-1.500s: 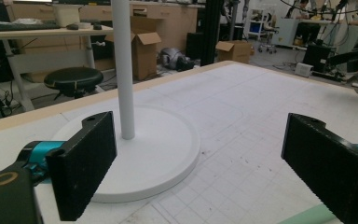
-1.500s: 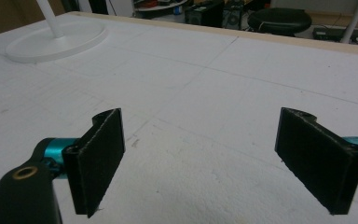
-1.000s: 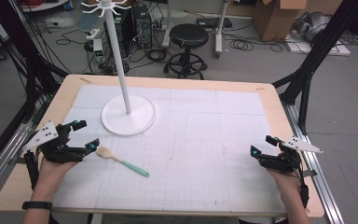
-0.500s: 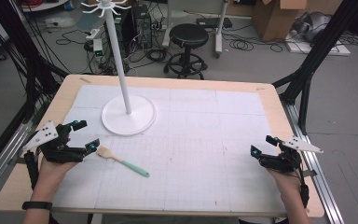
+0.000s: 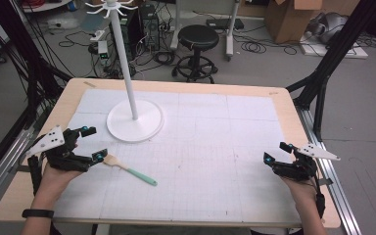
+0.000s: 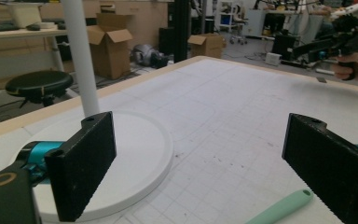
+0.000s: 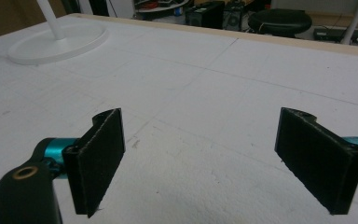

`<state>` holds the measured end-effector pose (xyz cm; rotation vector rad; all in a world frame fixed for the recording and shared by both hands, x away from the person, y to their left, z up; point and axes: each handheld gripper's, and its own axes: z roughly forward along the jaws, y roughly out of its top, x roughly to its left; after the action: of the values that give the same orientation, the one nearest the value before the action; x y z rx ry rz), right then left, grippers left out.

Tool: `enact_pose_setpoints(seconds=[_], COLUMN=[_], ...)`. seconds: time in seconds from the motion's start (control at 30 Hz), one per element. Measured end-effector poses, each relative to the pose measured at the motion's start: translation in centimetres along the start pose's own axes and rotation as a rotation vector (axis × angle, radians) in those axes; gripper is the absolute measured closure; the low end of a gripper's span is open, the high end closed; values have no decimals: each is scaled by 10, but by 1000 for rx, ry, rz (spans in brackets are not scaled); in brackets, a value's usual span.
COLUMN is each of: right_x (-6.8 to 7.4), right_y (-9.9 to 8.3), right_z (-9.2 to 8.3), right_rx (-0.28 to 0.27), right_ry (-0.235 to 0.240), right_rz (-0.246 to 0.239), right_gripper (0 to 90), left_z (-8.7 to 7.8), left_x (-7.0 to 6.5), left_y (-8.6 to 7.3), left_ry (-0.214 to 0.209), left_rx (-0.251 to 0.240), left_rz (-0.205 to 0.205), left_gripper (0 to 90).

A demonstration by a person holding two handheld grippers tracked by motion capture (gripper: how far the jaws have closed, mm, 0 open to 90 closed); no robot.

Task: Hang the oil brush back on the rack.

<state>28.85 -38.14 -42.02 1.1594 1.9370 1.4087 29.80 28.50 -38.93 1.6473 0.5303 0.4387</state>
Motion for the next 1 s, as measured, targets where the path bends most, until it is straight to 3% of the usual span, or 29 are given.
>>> enact_pose_setpoints(seconds=[0.17,0.47,1.0], right_x=[0,1,-1], right_y=[0,0,-1], right_z=[-1,0,0], right_rx=[0,7,8], right_ry=[0,3,7], right_rz=[3,3,4], right_gripper=[151,152,152], left_z=[7,22,49], left_x=[-2,-8,-13], left_y=[2,-3,-22], left_ry=[-36,-86,-189], left_rx=[17,98,300], left_rz=[14,38,57], left_gripper=[102,104,165])
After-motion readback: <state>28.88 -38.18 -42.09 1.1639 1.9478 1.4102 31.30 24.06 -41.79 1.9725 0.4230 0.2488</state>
